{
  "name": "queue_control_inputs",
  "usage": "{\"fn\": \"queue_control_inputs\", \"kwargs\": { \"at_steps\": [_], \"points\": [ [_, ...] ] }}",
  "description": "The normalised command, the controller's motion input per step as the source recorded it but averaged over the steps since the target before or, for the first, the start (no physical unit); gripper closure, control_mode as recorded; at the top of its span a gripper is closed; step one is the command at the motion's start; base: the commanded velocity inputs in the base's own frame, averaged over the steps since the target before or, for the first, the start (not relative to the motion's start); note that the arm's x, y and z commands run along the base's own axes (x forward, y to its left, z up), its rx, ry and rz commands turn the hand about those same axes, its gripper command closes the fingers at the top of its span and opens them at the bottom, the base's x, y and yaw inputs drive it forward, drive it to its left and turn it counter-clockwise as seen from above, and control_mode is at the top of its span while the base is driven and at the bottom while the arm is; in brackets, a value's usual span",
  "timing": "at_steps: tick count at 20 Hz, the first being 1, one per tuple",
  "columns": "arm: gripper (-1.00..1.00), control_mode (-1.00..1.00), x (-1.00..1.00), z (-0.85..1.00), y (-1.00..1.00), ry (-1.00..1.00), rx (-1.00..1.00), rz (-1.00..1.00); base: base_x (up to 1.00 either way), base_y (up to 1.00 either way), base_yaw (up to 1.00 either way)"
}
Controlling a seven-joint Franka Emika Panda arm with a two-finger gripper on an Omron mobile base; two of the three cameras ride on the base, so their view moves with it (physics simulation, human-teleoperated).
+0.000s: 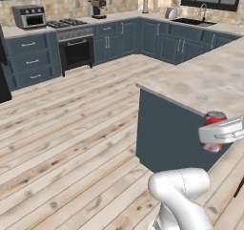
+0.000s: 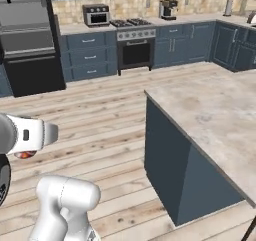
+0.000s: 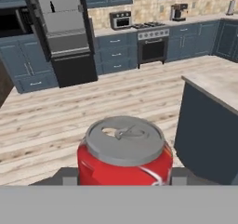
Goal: Open the fridge, grab two sodas, and place both sodas inside the bowl with ice on the dining counter.
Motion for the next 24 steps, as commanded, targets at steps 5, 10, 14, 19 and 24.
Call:
{"fn": "queue_control_inputs", "kwargs": {
  "at_steps": [5, 10, 14, 19, 24],
  "points": [
    [1.0, 1.0, 0.0, 0.0, 0.0, 0.0, 0.0, 0.0, -0.02, -1.0, -0.01],
    [1.0, 1.0, 0.0, 0.0, 0.0, 0.0, 0.0, 0.0, 0.0, -1.0, 0.0],
    [1.0, 1.0, 0.0, 0.0, 0.0, 0.0, 0.0, 0.0, 0.0, -1.0, 0.0],
    [1.0, 1.0, 0.0, 0.0, 0.0, 0.0, 0.0, 0.0, -0.01, -1.0, 0.0],
    [1.0, 1.0, 0.0, 0.0, 0.0, 0.0, 0.0, 0.0, -0.02, -1.0, 0.0]
  ]
}}
